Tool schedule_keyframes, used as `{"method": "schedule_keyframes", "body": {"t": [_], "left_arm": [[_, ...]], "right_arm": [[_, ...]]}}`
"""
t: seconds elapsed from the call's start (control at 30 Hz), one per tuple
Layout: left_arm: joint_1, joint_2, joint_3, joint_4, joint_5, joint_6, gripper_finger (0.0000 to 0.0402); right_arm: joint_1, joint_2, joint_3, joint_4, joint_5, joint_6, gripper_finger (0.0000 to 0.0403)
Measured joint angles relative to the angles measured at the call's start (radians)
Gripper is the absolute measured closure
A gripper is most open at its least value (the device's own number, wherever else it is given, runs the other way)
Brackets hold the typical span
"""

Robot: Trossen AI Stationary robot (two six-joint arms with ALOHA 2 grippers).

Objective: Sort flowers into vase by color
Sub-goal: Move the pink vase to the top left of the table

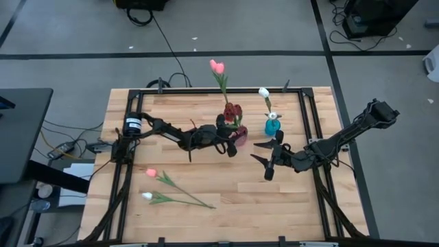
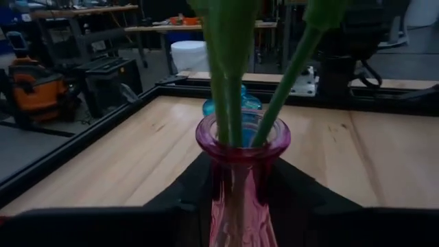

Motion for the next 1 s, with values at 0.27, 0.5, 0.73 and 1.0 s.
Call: {"method": "schedule_keyframes", "body": {"t": [0.27, 0.5, 0.73, 1.0], "left_arm": [[0.016, -0.161, -0.155, -0.043, 0.037, -0.014, 0.0297], [0.070, -0.466, -0.409, -0.131, -0.070, -0.002, 0.0285], [0.231, -0.668, -0.585, -0.124, -0.139, 0.028, 0.0284], [0.504, -0.603, -0.550, -0.128, 0.046, 0.006, 0.0284]], "right_arm": [[0.022, 0.000, 0.000, 0.002, 0.004, 0.023, 0.0192], [0.039, 0.000, 0.000, 0.010, 0.004, 0.021, 0.0192], [0.016, 0.000, 0.000, 0.036, -0.001, 0.017, 0.0192], [-0.025, 0.000, 0.000, 0.056, -0.053, -0.009, 0.0192]]}}
